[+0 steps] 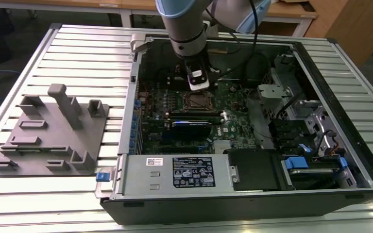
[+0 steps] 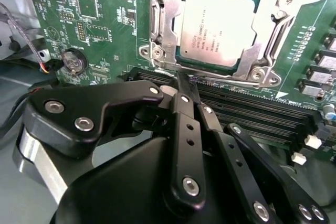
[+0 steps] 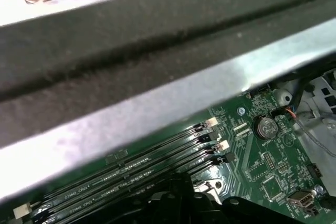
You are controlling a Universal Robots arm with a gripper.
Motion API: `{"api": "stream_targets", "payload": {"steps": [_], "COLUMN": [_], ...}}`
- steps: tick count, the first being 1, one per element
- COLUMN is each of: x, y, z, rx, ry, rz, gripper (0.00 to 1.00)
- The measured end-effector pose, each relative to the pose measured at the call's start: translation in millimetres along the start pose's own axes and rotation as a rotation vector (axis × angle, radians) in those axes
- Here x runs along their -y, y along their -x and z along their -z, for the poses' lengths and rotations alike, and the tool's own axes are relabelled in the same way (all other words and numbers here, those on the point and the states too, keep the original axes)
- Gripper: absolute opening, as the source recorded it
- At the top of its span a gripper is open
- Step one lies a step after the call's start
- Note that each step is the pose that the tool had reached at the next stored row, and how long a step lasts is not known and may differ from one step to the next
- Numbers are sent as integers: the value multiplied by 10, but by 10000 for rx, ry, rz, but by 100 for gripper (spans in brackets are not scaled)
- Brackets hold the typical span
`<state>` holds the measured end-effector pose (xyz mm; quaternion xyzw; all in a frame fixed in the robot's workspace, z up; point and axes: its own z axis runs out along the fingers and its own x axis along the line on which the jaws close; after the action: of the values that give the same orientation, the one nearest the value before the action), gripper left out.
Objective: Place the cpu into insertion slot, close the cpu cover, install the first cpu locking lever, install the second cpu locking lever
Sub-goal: 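Install the first cpu locking lever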
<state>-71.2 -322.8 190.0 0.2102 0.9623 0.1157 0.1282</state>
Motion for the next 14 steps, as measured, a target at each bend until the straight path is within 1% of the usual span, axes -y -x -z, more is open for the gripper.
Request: {"api": "stream_targets", "payload": {"steps": [4,6,9,12,14], "x": [11,16,19,22,25], "y": [-18,-24,-30,-35,-35], "z": [-15,-23,-22,-20,-20], "rx": [167,221,246,230,234], "ry": [57,80,87,131,144], "rz": [-5,-18,-30,-47,-52], "gripper": [10,10,10,10,10]}}
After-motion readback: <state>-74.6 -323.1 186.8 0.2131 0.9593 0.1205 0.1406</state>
